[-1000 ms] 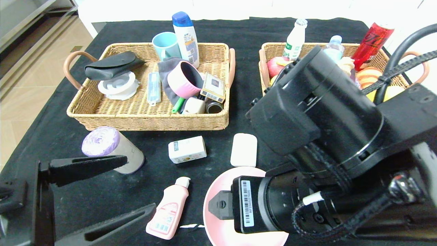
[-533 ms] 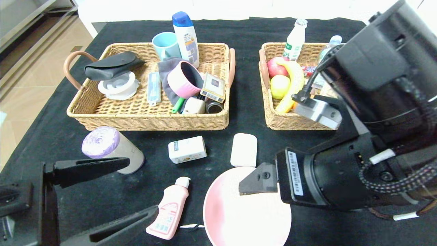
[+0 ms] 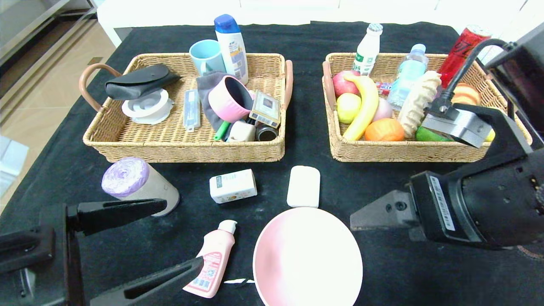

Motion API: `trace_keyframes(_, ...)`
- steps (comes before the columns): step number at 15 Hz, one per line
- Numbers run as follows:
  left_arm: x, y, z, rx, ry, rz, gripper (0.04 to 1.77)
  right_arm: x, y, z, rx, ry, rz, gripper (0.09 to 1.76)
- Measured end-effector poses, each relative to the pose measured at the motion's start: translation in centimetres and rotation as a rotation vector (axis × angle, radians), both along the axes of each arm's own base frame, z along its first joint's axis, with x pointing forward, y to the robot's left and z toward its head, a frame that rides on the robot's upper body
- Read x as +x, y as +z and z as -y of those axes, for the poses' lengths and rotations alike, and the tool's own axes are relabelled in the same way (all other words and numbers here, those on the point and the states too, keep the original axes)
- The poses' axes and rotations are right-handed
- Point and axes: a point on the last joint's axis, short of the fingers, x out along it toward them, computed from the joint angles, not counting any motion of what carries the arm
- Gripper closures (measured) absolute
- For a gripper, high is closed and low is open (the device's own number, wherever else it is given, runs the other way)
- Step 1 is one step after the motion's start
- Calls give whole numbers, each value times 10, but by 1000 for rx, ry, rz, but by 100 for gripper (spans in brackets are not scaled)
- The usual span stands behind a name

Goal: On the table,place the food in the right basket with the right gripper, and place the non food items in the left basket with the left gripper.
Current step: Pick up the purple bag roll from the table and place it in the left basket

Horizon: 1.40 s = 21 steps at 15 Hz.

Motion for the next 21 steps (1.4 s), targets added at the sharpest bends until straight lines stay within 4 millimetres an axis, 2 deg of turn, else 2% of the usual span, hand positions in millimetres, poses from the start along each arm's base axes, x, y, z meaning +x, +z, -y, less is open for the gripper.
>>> trace_keyframes(4,3,-4,2,14,1,-18,9,-5,-6,29,-55,128,43,15)
trace_keyframes(8,6,-8,5,27,2,-36,9,-2,-13,57,-138,187,190,15)
trace_keyframes(15,8,-7,2,35,25,-21,9,20,-39,74,-211,294,510,15)
trace_keyframes(18,8,-7,1,36,27,-17,9,19,-49,87,-218,364,556,15)
trace_keyframes(21,6,-8,0,45,23,-11,9,19,-54,91,-197,347,658,15)
